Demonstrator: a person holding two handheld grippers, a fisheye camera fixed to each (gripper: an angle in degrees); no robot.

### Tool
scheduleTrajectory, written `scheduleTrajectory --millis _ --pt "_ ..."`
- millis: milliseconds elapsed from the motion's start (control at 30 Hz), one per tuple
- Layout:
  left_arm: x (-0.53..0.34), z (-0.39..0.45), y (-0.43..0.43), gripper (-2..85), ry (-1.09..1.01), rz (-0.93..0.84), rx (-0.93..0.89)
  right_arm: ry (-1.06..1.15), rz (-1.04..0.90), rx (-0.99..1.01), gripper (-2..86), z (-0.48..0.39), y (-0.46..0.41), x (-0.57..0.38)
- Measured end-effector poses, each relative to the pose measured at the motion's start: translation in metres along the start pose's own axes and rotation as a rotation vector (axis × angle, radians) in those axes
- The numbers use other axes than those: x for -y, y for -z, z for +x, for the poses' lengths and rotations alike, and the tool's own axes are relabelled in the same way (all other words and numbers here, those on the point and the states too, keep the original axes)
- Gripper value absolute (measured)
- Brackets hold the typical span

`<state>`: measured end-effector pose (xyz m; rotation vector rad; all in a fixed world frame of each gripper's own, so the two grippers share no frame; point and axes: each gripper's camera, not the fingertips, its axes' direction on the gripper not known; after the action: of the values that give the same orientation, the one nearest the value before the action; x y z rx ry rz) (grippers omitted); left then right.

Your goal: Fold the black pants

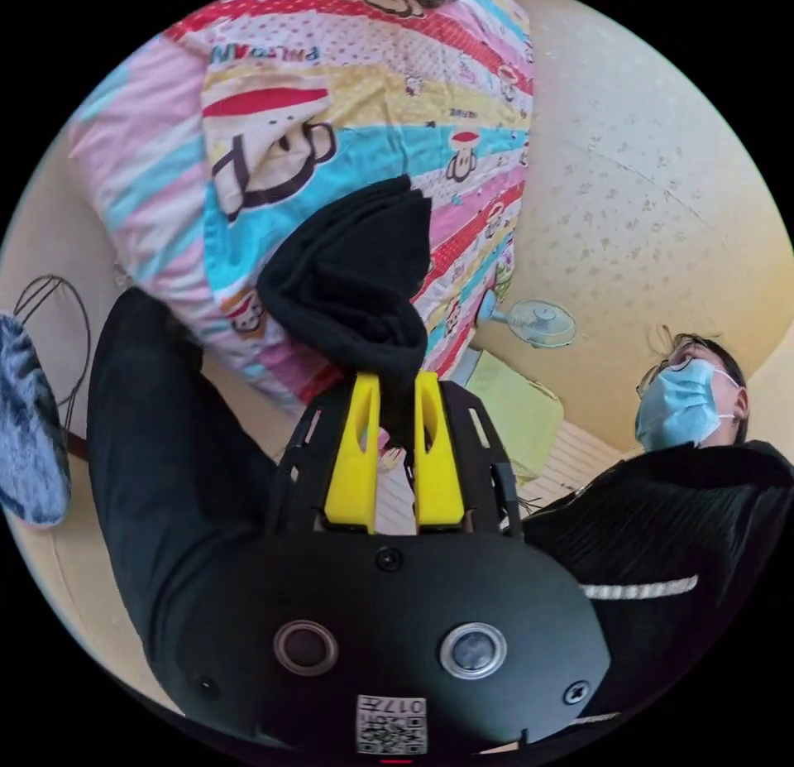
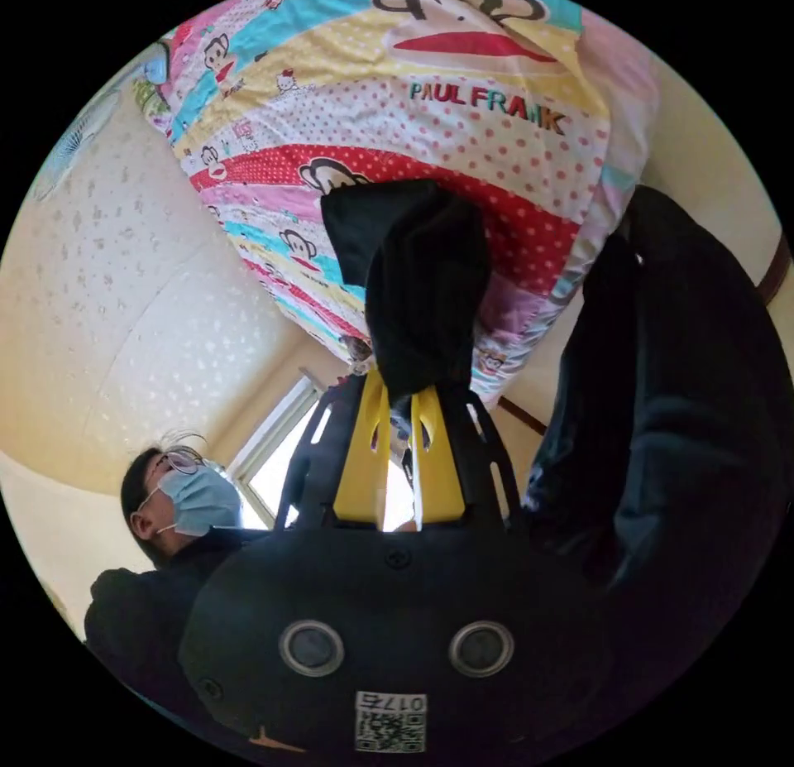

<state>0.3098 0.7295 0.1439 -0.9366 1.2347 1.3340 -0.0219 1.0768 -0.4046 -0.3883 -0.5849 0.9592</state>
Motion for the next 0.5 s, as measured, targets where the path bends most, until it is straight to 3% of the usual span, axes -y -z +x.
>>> scheduleTrajectory --millis 133,367,500 --pt "0.083 0.041 -0.028 7.1 -0.123 0.076 -0.046 0.157 -0.007 0.094 1.4 -0.06 -0.054 0.058" --pt "0.216 0.051 -0.107 -0.7 -0.223 0.224 -0.12 0.102 0.165 0.051 1.3 -0.074 -0.124 0.161" --pt "0.254 0.046 -0.143 -0.4 -0.271 0.118 -0.275 0.098 0.212 0.097 1.6 -0.063 -0.141 0.18"
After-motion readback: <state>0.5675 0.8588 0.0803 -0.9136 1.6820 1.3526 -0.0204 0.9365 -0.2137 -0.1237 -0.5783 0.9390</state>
